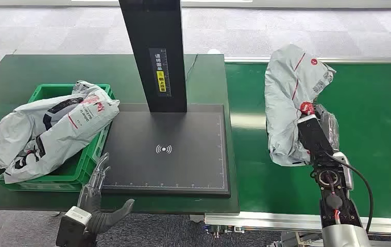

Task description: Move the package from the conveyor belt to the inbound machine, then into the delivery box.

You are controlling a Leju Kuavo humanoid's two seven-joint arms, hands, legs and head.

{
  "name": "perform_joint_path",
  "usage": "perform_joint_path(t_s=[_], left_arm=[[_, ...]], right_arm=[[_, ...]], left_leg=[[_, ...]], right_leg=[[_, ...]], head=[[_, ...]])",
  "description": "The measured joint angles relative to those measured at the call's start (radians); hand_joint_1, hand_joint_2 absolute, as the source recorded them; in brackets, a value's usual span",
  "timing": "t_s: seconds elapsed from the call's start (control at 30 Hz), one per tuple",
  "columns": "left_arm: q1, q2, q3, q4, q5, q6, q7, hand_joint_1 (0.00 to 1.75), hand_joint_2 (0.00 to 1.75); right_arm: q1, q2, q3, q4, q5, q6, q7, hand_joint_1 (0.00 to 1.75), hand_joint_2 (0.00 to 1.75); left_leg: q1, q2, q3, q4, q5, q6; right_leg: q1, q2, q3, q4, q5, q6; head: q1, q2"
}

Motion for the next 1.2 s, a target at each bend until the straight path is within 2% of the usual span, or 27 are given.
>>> perform_joint_path(t_s=[0.07,0.13,0.23,0.33,0.43,0.67,0.8,0.93,1.07,1.1,1.2], left_arm=[[-0.005,0.0,0.0,0.002,-0.001,-0.002,-0.001,0.0,1.75],[-0.016,0.0,-0.001,0.008,-0.004,-0.008,-0.003,0.0,1.75],[-0.035,0.001,-0.006,0.021,-0.004,-0.015,-0.006,0.0,1.75],[-0.045,0.003,-0.013,0.034,-0.004,-0.021,-0.008,0.0,1.75],[-0.051,0.006,-0.022,0.047,-0.001,-0.026,-0.009,0.0,1.75],[-0.068,0.02,-0.033,0.076,0.008,-0.03,-0.009,0.0,1.75],[-0.068,0.022,-0.033,0.08,0.009,-0.027,-0.004,0.0,1.75],[-0.068,0.023,-0.033,0.08,0.009,-0.026,0.0,0.0,1.75],[-0.068,0.023,-0.033,0.08,0.009,-0.026,0.004,0.0,1.75],[-0.068,0.023,-0.033,0.08,0.009,-0.026,0.006,0.0,1.75],[-0.069,0.023,-0.033,0.08,0.009,-0.027,0.01,0.0,1.75]], right_arm=[[-0.002,0.016,0.015,-0.005,0.0,0.035,0.005,1.75,1.75],[-0.008,0.052,0.059,-0.01,0.008,0.11,0.018,1.75,1.75],[-0.019,0.109,0.169,-0.005,0.023,0.203,0.035,1.75,1.75],[-0.041,0.15,0.284,0.021,0.019,0.246,0.042,1.75,1.75],[-0.069,0.168,0.378,0.067,0.013,0.27,0.05,1.75,1.75],[-0.114,0.173,0.552,0.174,0.078,0.25,0.128,1.75,1.75],[-0.138,0.168,0.622,0.229,0.151,0.184,0.21,1.75,1.75],[-0.154,0.164,0.661,0.263,0.171,0.166,0.232,1.71,1.75],[-0.163,0.161,0.684,0.285,0.183,0.157,0.248,0.05,1.75],[-0.165,0.161,0.688,0.29,0.185,0.153,0.253,0.0,1.75],[-0.165,0.158,0.691,0.3,0.162,0.138,0.244,0.0,1.75]], left_leg=[[0.0,0.0,0.0,0.0,0.0,0.0],[0.0,0.001,0.0,0.0,0.0,0.0],[0.001,0.001,0.001,0.0,0.001,-0.001],[0.001,0.001,0.0,0.0,0.001,-0.001],[0.001,0.001,0.0,0.0,0.001,-0.001],[0.0,0.001,0.0,0.0,0.001,-0.001],[0.001,0.001,0.0,0.0,0.001,-0.001],[0.001,0.001,0.0,0.0,0.001,-0.001],[0.001,0.001,0.0,0.0,0.001,-0.001],[0.001,0.001,0.0,0.0,0.001,-0.001],[0.001,0.001,0.0,0.0,0.001,-0.001]], right_leg=[[0.0,0.0,0.0,0.0,0.0,0.0],[0.0,0.001,0.0,0.0,0.0,0.0],[0.001,0.001,0.0,0.0,0.0,-0.001],[0.001,0.001,0.0,0.0,0.0,-0.001],[0.001,0.001,0.0,0.0,0.0,-0.001],[0.0,0.001,0.0,0.0,0.0,-0.001],[0.001,0.001,0.0,0.0,0.0,-0.001],[0.001,0.001,-0.001,0.0,0.0,-0.001],[0.001,0.001,-0.001,0.0,0.0,-0.001],[0.001,0.001,-0.001,0.0,0.0,-0.001],[0.001,0.001,-0.001,0.0,0.0,-0.001]], head=[[0.0,0.0],[0.0,0.0],[0.0,0.0],[0.0,0.0],[0.0,0.0],[0.0,0.0],[0.0,0.0],[0.0,0.0],[0.0,0.0],[0.0,0.0],[0.0,0.0]])
